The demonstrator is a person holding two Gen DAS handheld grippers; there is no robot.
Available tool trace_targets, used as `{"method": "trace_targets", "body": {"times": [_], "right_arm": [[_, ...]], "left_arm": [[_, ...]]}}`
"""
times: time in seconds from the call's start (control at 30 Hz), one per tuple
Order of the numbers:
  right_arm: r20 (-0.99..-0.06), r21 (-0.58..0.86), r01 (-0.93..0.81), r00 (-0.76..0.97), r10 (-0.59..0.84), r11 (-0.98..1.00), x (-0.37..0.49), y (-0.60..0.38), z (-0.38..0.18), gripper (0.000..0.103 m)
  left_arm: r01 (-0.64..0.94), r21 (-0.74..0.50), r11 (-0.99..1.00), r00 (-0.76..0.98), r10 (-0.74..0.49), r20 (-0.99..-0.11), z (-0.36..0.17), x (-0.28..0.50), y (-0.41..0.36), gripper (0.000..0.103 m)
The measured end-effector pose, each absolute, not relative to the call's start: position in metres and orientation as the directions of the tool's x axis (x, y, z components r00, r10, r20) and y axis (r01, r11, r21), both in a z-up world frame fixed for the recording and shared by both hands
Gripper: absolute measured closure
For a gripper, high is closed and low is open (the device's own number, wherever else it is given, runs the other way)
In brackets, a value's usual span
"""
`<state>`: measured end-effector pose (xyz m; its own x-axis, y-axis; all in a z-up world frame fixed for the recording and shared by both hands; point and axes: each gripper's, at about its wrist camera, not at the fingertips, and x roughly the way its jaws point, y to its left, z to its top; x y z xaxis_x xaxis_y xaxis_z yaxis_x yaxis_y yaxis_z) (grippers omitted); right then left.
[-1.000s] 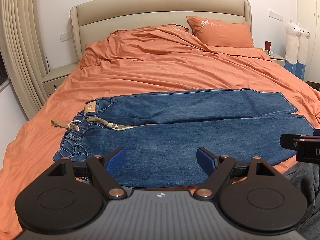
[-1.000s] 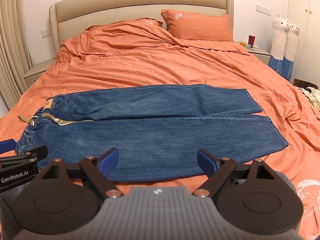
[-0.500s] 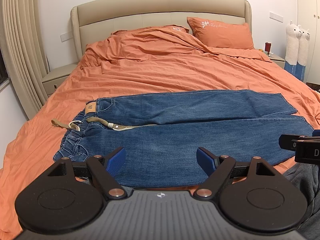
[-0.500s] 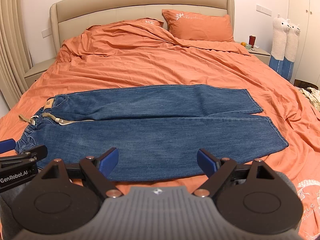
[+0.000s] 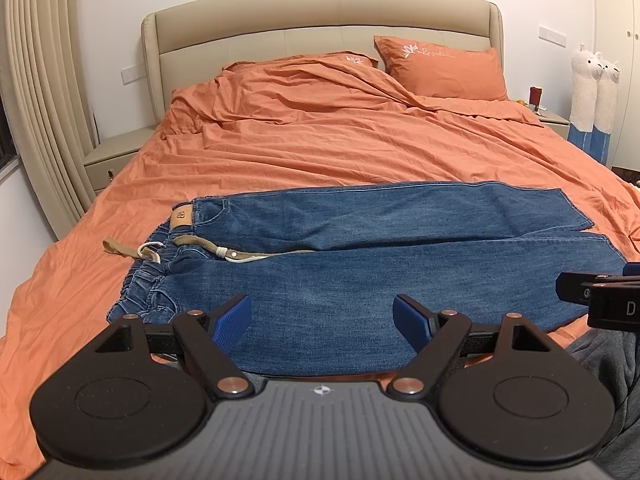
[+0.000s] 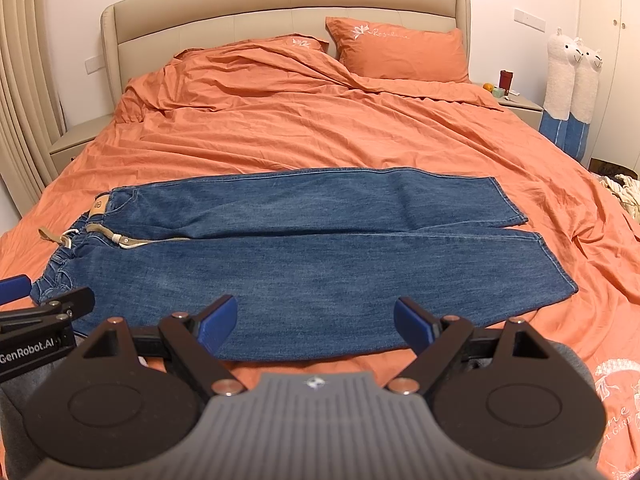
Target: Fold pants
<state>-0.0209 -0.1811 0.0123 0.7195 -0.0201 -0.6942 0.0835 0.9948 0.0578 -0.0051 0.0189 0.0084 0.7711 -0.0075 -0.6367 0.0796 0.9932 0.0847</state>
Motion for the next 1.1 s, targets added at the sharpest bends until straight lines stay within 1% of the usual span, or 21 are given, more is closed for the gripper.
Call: {"method": "trace_targets", "body": {"times": [0.73, 0.9, 1.03, 1.1], "right_arm": [[-0.699, 0.059, 0.082, 0.715, -0.018, 0.995, -0.02, -0.181, 0.013, 0.021], [-0.706, 0.053, 0.075, 0.708, -0.016, 0.996, -0.015, -0.178, 0.01, 0.021], [-0.71, 0.049, 0.055, 0.705, -0.004, 0.997, -0.007, -0.178, 0.005, 0.021], [-0.696, 0.062, 0.007, 0.717, 0.038, 0.998, 0.0, -0.178, -0.001, 0.021]], "left_arm": [[0.073, 0.083, 0.994, 0.771, -0.004, -0.637, 0.017, -0.013, 0.018, 0.009], [0.072, 0.079, 0.994, 0.764, -0.003, -0.646, 0.011, -0.005, 0.021, 0.009], [0.074, 0.087, 0.993, 0.759, 0.0, -0.651, 0.007, 0.007, 0.029, 0.014], [0.082, 0.086, 0.993, 0.757, -0.006, -0.654, 0.004, 0.015, 0.04, 0.02]]}}
